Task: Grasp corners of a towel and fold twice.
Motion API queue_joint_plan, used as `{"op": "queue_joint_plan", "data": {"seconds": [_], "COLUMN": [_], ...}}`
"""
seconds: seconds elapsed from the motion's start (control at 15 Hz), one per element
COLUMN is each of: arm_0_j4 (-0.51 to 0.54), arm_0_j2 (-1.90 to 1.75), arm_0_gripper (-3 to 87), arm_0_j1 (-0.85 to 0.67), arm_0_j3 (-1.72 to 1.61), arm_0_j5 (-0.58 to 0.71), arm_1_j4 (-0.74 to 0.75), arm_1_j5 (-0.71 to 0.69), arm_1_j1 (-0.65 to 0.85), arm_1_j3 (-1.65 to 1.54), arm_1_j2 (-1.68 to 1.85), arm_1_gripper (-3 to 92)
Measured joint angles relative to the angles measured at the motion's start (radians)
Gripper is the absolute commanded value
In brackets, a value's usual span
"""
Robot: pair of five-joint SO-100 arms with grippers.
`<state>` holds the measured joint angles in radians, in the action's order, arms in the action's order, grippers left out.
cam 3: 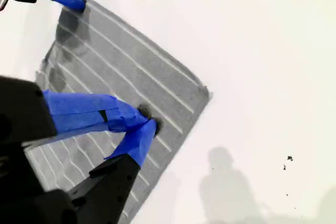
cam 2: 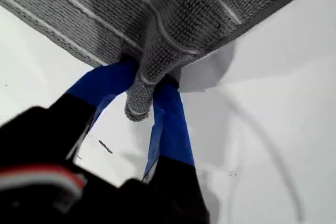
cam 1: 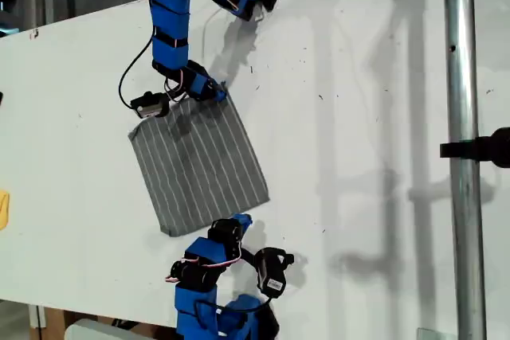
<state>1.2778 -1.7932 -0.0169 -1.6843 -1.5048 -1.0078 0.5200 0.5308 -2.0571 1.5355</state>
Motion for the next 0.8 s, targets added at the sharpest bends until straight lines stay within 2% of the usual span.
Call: {"op": "queue_joint_plan", "data": {"seconds": [0.13,0.27,0.4,0.53,0.67,0.8], "arm_0_j4": [0.025,0.078,0.169,0.212,0.272,0.278], "arm_0_j2": [0.020,0.074,0.189,0.276,0.388,0.502], "arm_0_gripper": [-2.2,23.6,35.7,36.9,33.2,32.8], "arm_0_j1": [0.000,0.000,0.002,-0.011,-0.035,-0.063], "arm_0_j3": [0.000,0.072,0.239,0.373,0.506,0.568], "arm_0_j5": [-0.020,-0.008,0.038,0.186,0.285,0.318], "arm_1_j4": [0.002,0.006,0.015,0.020,0.021,0.021], "arm_1_j5": [0.000,0.000,0.000,0.000,0.009,0.009], "arm_1_j1": [-0.008,-0.014,-0.020,-0.023,-0.028,-0.029], "arm_1_j3": [0.000,0.000,0.002,0.002,0.002,0.002], "arm_1_j2": [0.000,0.000,-0.009,-0.012,-0.012,-0.012], "arm_1_gripper": [-0.2,-0.2,-0.2,-0.2,-0.2,-0.2]}}
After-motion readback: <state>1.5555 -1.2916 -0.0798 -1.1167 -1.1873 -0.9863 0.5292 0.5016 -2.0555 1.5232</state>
